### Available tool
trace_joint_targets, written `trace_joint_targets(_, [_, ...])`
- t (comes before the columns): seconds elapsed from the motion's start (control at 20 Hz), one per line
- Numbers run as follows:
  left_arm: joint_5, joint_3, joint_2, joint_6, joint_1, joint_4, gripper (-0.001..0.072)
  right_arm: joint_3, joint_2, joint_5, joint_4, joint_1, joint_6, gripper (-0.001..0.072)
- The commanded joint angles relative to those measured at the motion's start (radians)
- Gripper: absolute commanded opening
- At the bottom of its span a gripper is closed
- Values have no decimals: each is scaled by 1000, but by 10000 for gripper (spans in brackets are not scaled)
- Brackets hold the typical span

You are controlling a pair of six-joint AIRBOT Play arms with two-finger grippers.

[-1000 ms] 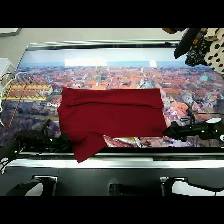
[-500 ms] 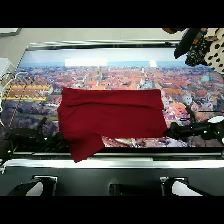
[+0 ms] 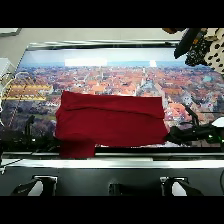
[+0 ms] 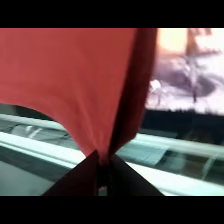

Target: Fold the clothes and pants, and hang the long-sleeved shirts on hangers.

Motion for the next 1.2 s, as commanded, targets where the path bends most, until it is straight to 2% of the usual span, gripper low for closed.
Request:
trace_joint_targets(0.0, [-74,106,-88,-6,-38,-18,14,79,11,-221,-47,122,89,34])
trace_joint_targets(0.1, [-88,236,-219,-3,-71,-18,14,184,-54,-297,-84,159,137,34])
trace_joint_targets(0.3, [-83,567,-522,-4,-143,-18,14,398,-249,-297,-83,178,184,34])
trace_joint_targets(0.55, [20,1021,-869,-56,-203,-16,14,580,-417,-291,-77,179,201,34])
trace_joint_targets(0.75, [66,1309,-1080,-129,-210,-2,14,620,-491,-333,-70,178,205,34])
trace_joint_targets(0.95, [79,1509,-1225,-199,-213,9,14,642,-531,-386,-54,185,210,34])
trace_joint_targets(1.15, [85,1538,-1310,-206,-229,13,14,689,-609,-401,-87,237,231,34])
